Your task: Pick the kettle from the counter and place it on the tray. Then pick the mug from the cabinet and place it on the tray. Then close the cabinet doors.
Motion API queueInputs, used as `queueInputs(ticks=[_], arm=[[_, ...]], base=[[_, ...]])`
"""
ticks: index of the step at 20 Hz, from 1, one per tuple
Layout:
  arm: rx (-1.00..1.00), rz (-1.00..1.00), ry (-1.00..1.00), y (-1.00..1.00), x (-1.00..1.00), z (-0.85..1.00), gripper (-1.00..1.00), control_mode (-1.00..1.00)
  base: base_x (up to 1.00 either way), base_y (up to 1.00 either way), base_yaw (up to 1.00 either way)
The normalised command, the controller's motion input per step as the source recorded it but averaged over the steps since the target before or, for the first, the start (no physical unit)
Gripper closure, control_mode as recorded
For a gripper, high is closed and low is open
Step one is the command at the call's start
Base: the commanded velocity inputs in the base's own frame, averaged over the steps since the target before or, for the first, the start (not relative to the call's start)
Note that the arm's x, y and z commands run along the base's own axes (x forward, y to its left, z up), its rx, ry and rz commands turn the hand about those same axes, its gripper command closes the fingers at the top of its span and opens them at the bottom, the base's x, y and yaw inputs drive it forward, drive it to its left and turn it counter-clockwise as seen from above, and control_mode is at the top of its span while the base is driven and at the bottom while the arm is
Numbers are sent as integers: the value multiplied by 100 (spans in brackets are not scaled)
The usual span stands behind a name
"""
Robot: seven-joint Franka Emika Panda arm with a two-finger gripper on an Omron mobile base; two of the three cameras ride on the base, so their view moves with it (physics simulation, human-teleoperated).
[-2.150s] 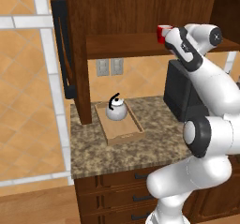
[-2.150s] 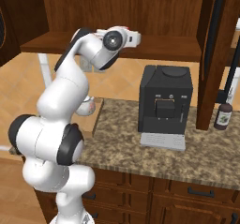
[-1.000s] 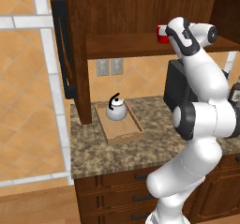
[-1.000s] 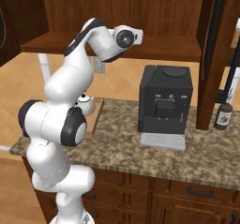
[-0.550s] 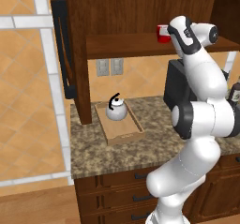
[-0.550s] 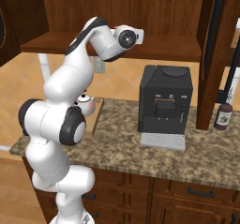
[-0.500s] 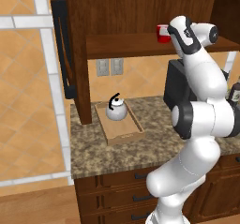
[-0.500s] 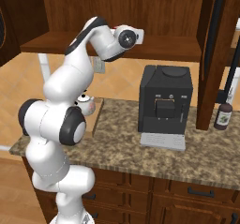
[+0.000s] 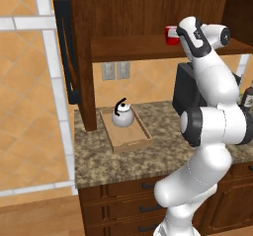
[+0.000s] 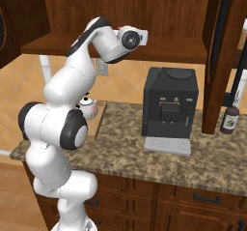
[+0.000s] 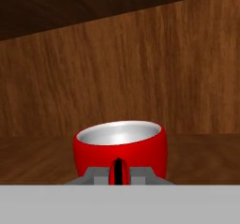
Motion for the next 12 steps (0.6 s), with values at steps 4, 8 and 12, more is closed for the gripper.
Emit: queueInputs(ticks=[4, 8, 12], arm=[[0, 0, 0, 0, -1, 0, 100, -100], [0, 0, -1, 0, -40, -1, 100, -100], [0, 4, -3, 27, -75, 0, 100, -100]], base=[[0, 0, 0], [0, 0, 0], [0, 0, 0]])
